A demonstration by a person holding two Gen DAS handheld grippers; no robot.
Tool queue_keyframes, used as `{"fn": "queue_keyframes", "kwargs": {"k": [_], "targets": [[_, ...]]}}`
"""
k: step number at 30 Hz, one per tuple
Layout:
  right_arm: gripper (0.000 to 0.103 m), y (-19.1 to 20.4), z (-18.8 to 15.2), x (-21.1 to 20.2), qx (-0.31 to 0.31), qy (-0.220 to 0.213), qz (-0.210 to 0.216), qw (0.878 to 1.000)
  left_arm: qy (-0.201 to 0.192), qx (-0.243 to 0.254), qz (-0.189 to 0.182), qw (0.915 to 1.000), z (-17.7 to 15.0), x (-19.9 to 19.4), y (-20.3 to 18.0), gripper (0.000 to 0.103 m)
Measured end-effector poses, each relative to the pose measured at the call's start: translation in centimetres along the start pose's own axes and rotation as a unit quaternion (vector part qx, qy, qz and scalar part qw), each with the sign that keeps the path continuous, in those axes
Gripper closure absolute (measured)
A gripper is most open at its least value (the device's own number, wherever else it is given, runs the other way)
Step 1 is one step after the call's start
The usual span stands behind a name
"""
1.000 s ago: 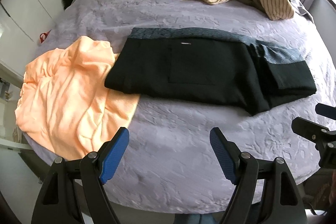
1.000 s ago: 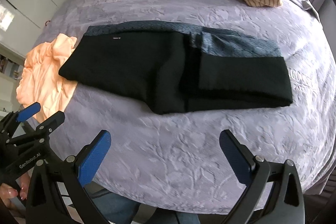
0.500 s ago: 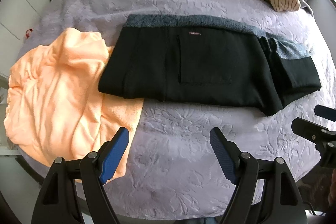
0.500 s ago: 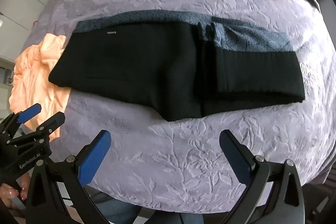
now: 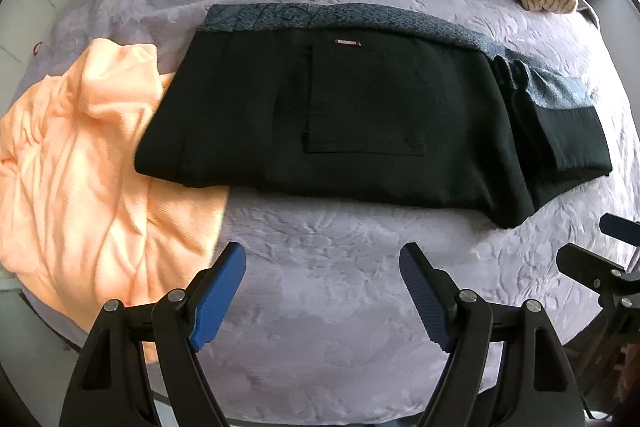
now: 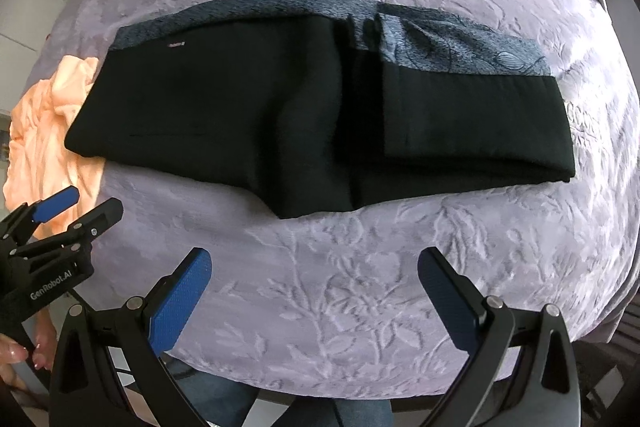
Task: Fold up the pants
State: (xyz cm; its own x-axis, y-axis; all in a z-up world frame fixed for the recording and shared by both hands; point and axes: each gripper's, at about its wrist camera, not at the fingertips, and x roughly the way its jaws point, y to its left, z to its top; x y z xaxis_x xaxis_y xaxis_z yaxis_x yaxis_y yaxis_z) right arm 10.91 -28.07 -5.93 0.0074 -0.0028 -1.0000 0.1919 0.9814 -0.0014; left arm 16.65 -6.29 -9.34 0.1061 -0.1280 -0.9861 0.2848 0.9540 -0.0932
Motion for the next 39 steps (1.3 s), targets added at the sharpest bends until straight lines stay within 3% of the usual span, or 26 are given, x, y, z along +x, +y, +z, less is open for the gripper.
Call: {"fn": "queue_keyframes", "kwargs": {"k": [11, 21, 39], "targets": [[0.000, -2.7, 1.7, 1.7, -0.043, 0.028, 0.006, 0.999, 0.025, -0.077, 0.005, 0.9967, -1.3, 1.8, -1.7, 0.023], [0.000, -3.4, 1.8, 3.8, -0.054, 0.052, 0.008, 0.997, 0.035, -0.080, 0.000, 0.9962, -1.5, 3.2, -3.2, 0.023], [0.000, -2.7, 3.5, 5.7, -0.040, 0.060, 0.005, 0.997, 0.029, -0.102, -0.013, 0.9943, 0.6, 4.9, -0.5, 0.023]]}}
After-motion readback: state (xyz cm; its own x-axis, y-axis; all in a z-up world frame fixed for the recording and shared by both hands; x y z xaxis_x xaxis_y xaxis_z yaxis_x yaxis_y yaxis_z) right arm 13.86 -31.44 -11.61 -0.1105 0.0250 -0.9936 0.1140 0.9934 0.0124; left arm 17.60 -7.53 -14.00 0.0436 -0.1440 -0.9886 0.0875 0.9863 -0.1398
